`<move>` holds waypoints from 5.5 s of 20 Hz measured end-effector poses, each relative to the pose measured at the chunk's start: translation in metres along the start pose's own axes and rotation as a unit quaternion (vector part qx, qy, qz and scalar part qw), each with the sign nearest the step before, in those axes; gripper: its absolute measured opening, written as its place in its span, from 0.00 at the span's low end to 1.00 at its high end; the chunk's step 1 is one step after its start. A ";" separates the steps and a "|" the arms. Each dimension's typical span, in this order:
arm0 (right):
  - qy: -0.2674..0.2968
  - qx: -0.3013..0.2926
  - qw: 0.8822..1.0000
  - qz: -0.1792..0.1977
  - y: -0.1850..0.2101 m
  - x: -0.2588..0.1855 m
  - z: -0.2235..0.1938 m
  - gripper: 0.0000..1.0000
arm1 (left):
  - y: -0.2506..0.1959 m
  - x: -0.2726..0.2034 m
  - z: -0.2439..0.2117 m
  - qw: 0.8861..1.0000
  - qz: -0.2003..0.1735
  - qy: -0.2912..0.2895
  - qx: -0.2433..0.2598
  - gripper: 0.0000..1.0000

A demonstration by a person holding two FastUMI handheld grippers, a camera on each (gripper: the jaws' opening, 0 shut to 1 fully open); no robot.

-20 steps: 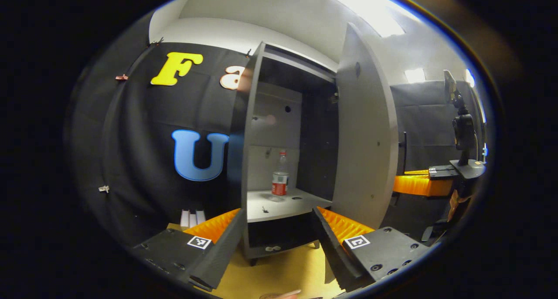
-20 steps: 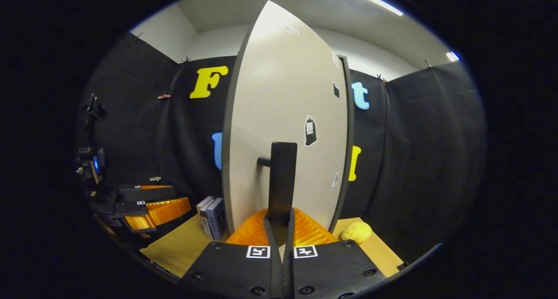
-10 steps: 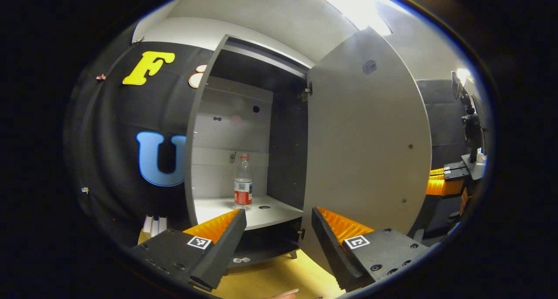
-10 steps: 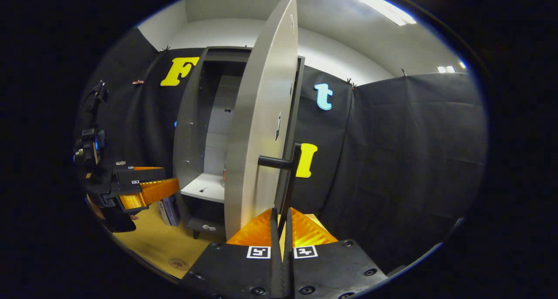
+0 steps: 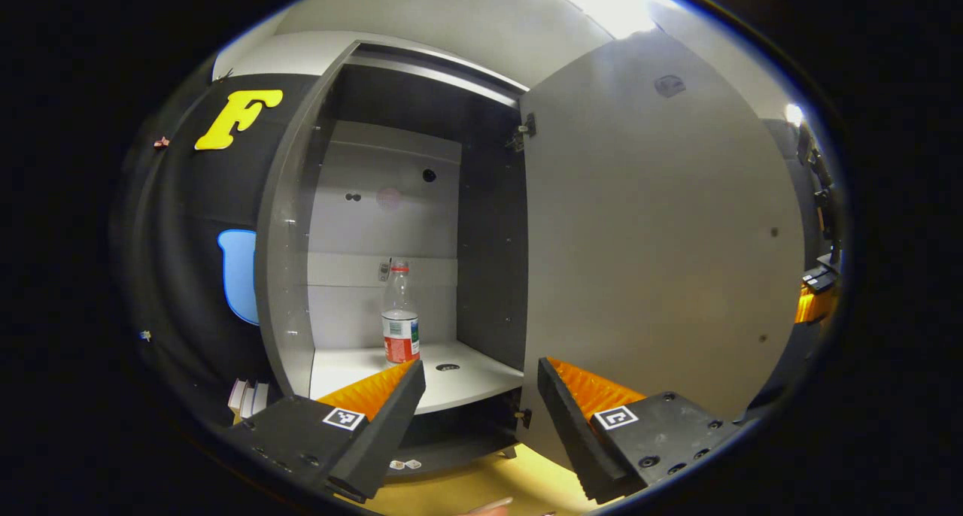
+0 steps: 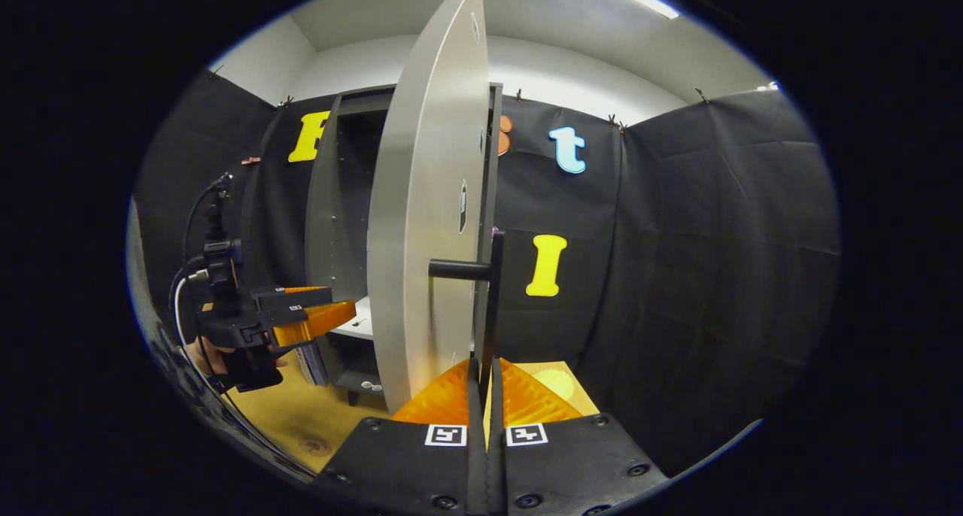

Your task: Open the cabinet door with the right hand, grasp the bottle in the cabinet with the left hand and place it on the coaster, then close the cabinet door with the right hand.

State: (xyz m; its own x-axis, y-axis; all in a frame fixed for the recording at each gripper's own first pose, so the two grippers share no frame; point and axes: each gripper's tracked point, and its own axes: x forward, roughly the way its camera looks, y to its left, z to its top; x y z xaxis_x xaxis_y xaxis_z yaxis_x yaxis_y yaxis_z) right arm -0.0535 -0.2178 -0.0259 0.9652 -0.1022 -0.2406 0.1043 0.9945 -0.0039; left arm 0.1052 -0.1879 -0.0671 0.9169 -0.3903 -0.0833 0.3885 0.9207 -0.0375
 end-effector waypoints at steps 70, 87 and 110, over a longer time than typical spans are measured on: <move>-0.041 -0.028 0.995 0.090 0.166 0.080 -0.060 0.98 | 0.094 -0.164 -0.274 0.986 0.133 0.101 -0.028 0.80; 0.032 -0.002 0.983 0.183 0.195 0.073 -0.125 0.98 | 0.090 -0.185 -0.326 0.973 0.205 0.105 -0.007 0.93; 0.047 0.010 0.986 0.158 0.200 0.058 -0.128 0.98 | 0.087 -0.187 -0.339 0.978 0.151 0.147 0.004 0.84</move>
State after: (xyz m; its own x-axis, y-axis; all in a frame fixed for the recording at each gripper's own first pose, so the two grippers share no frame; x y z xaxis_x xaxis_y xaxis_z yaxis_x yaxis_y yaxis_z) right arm -0.0073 -0.0217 -0.1650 0.9241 0.2158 -0.3155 -0.1922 0.9758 0.1045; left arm -0.0630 -0.0354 -0.3921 0.9242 -0.0839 -0.3726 0.1062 0.9935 0.0398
